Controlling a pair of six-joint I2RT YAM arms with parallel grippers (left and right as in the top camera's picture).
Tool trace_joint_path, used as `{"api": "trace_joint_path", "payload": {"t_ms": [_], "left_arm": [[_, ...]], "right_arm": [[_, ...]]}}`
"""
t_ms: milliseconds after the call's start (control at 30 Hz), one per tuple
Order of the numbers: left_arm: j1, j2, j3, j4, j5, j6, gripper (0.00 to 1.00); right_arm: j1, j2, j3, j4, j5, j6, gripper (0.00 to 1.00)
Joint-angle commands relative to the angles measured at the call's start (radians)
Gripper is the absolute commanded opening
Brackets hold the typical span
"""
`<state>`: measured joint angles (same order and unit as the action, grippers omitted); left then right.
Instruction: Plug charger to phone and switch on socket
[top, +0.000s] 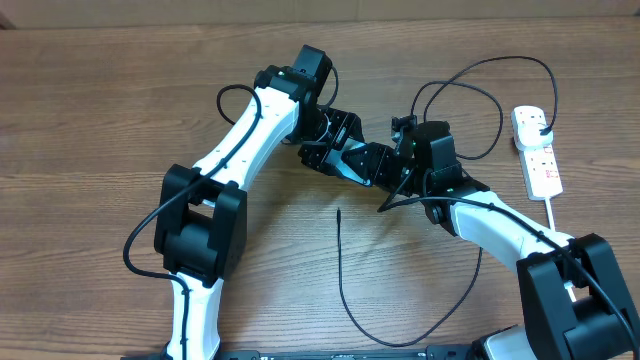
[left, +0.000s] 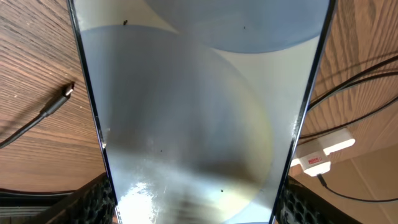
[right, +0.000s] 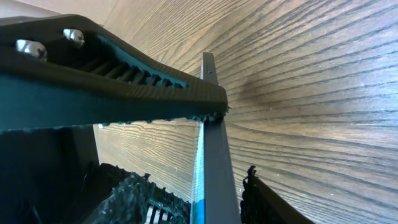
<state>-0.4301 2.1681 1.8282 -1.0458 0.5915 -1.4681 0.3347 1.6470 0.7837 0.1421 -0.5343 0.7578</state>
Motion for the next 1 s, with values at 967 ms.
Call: {"api": "trace_joint_path", "payload": {"t_ms": [967], "left_arm": [[-0.018, 0.006, 0.033, 0.042, 0.064, -0.021, 0.04]], "right_arm": [[0.005, 0.003, 0.023, -0.011, 0.026, -0.008, 0.28]]}}
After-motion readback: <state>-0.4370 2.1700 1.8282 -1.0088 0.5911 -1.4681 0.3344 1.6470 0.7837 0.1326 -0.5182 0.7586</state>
